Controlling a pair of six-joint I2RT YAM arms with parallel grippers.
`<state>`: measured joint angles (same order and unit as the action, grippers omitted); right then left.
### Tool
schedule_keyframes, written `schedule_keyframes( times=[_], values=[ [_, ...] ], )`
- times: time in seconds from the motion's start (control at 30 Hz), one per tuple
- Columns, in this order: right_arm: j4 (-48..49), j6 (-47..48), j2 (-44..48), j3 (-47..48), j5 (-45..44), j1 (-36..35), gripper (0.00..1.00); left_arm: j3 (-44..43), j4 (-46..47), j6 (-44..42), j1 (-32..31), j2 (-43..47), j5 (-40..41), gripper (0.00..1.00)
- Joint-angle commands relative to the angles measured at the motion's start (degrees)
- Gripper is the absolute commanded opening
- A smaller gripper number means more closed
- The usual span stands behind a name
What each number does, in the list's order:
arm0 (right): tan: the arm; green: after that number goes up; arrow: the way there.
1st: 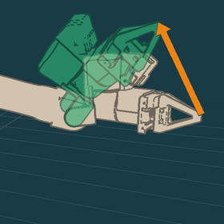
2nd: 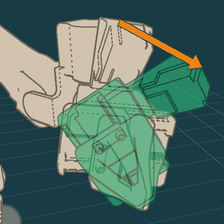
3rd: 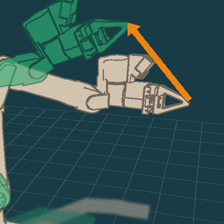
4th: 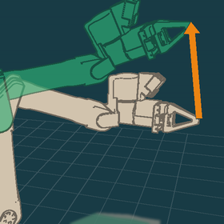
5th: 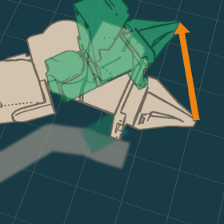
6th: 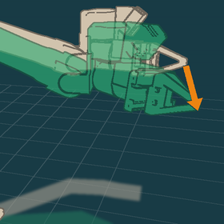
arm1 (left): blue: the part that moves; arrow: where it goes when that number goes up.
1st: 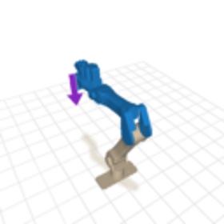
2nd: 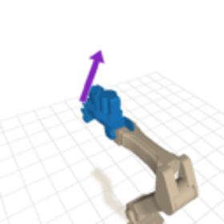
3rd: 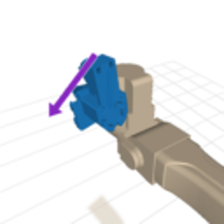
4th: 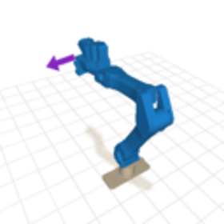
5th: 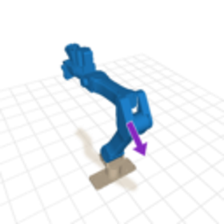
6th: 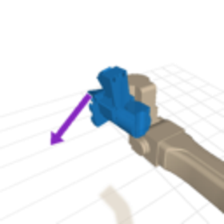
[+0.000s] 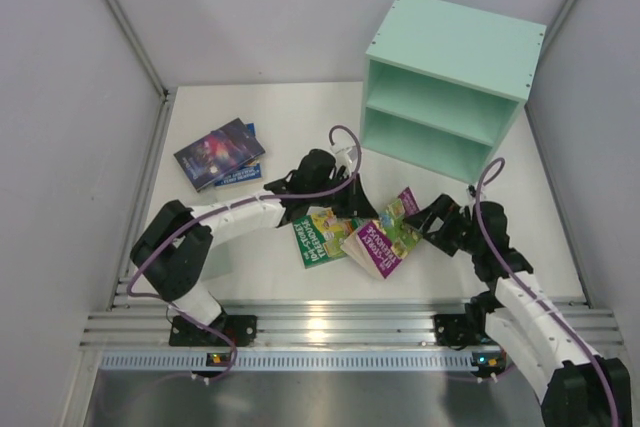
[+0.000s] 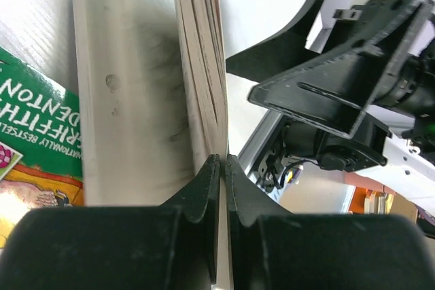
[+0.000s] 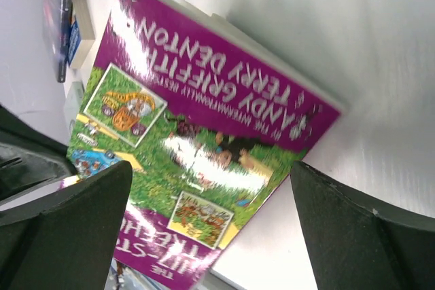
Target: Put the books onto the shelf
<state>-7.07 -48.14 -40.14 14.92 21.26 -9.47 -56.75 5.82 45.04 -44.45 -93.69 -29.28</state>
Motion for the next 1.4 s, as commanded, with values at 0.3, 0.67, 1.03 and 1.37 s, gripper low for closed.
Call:
schedule_keyframes(
  times=[0.3,0.67,1.03,1.37],
  values=[
    [-2.95,-11.53,2.25,-5.24,-0.60,1.04,1.00,3.58,4.28,1.81,0.76,5.10,-0.78,0.00],
    [-10.32,-10.84,5.51,-5.34,-5.08,0.69,1.00,-0.74,-22.97,-12.50,1.12,11.14,22.51,0.77],
    [-4.20,-12.41,-1.25,-5.86,-9.56,-5.63,0.94,-2.66,-24.90,-24.47,1.20,2.82,9.95,0.87],
    [11.46,-10.75,-8.01,-4.72,-9.57,-7.40,0.67,-0.64,-18.84,-20.43,1.20,-1.49,1.16,0.87]
  ],
)
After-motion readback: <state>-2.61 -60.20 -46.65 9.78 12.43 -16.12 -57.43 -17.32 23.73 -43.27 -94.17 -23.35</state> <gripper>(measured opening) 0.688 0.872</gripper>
